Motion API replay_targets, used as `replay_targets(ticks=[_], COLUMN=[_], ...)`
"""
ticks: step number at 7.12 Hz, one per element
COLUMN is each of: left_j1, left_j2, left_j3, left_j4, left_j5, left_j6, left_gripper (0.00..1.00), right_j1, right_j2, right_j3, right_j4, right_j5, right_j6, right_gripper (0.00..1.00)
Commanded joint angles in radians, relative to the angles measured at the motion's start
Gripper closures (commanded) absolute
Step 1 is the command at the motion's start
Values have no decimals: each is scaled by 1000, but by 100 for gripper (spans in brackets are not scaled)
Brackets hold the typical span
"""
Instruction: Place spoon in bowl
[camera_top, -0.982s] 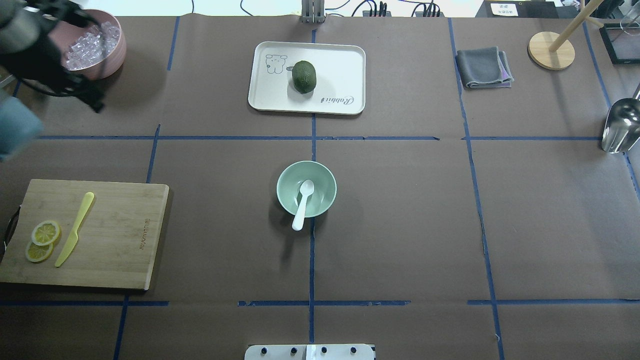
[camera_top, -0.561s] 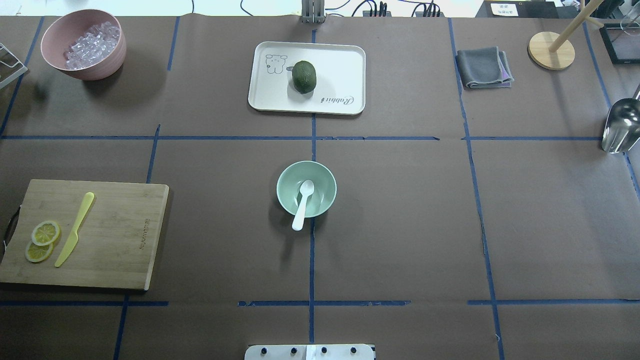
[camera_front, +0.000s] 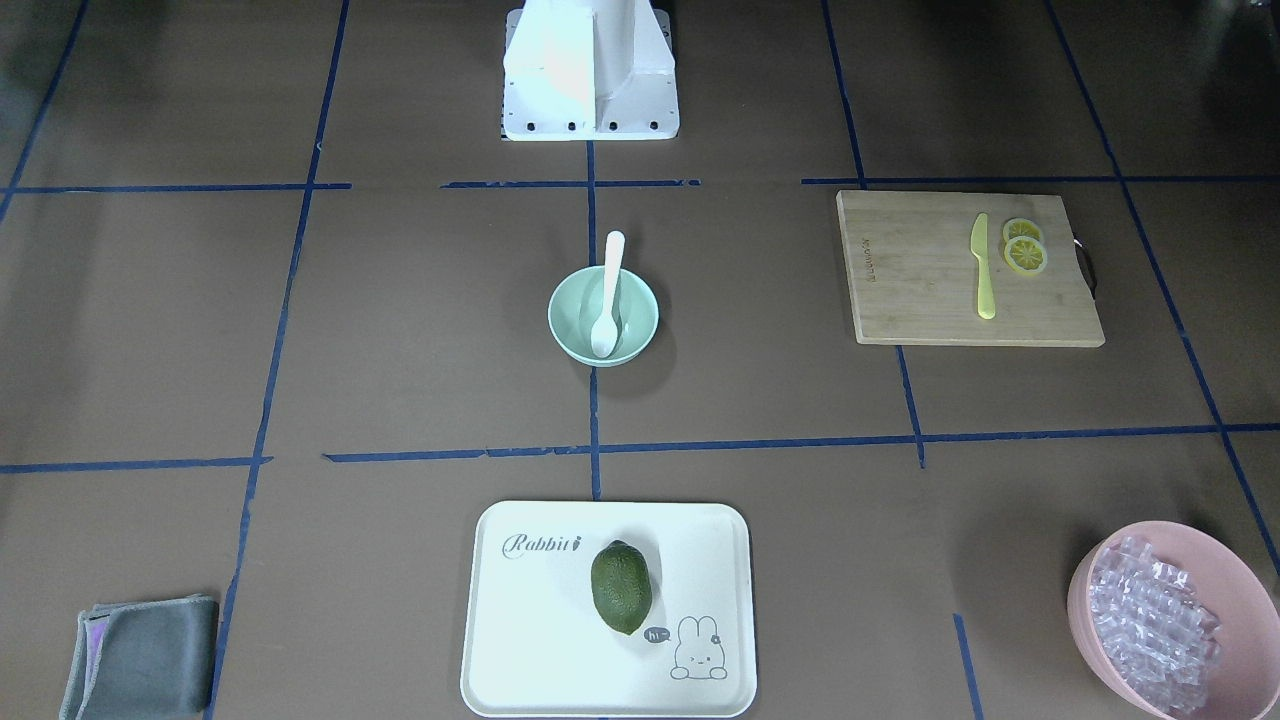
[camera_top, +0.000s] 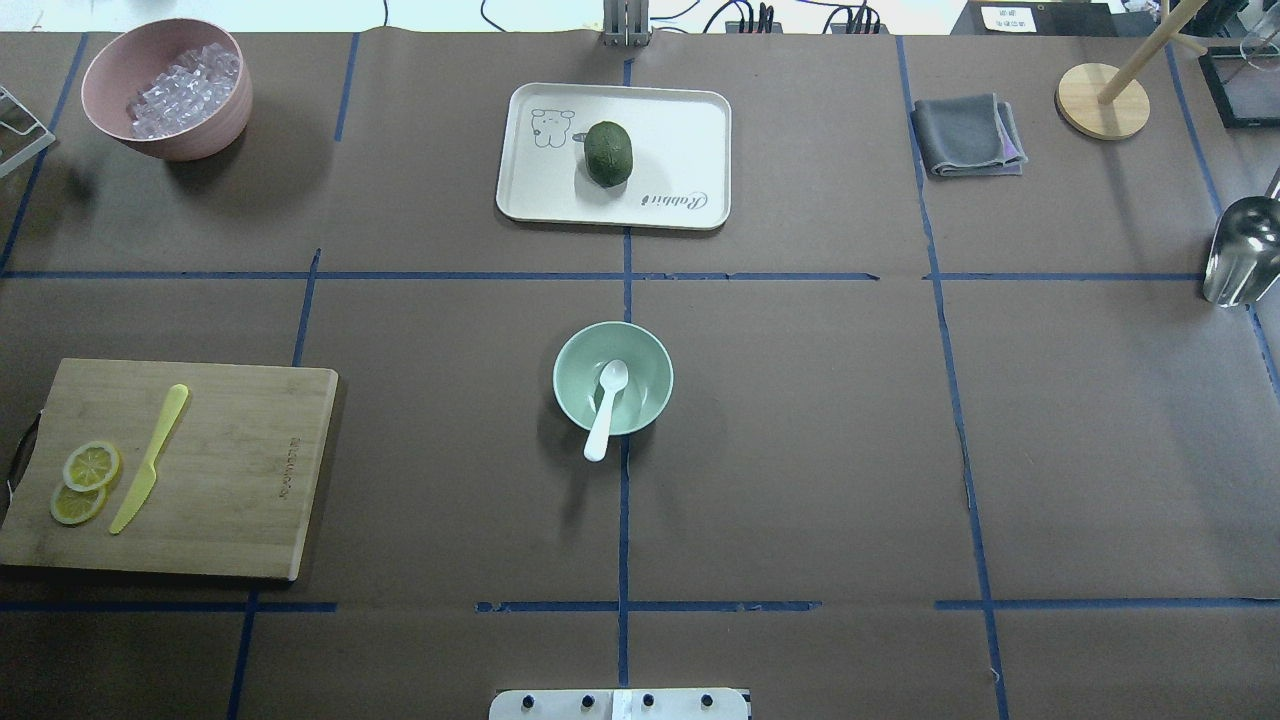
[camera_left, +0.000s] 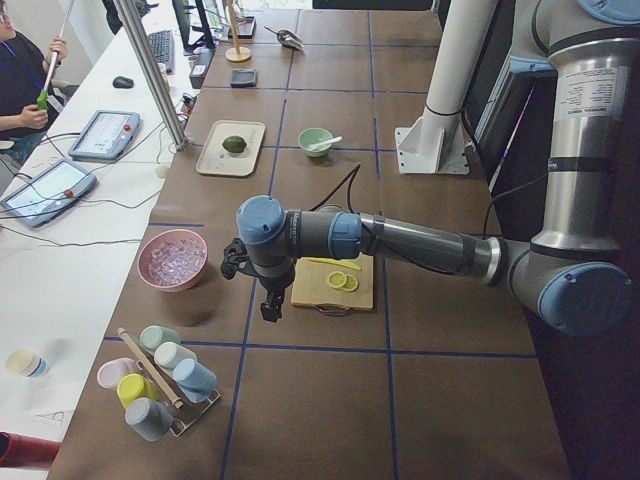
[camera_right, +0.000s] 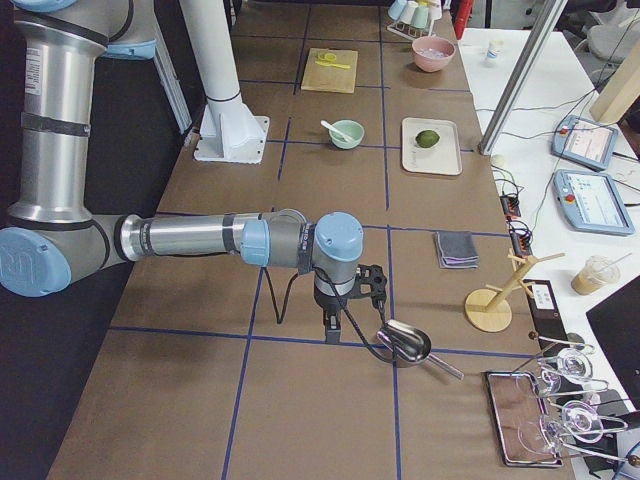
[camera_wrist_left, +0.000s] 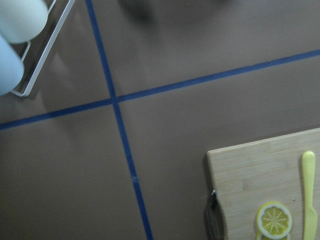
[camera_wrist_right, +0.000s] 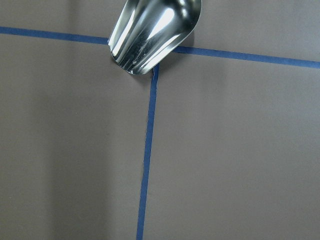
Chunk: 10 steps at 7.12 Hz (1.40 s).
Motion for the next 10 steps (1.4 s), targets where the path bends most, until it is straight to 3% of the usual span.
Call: replay_targets(ticks=[1, 10], left_j1=[-20, -20], left_j2=[24, 88], left_j3=[33, 39], left_j4=[-3, -2], left_j5=[1, 6], left_j6=[-6, -3], left_gripper=[0, 0], right_j1=[0, 0], right_j2=[4, 0], right_j3=[2, 8], right_j4=[0, 0], right_j5=[0, 0], right_j6=[7, 11], right_gripper=[0, 0])
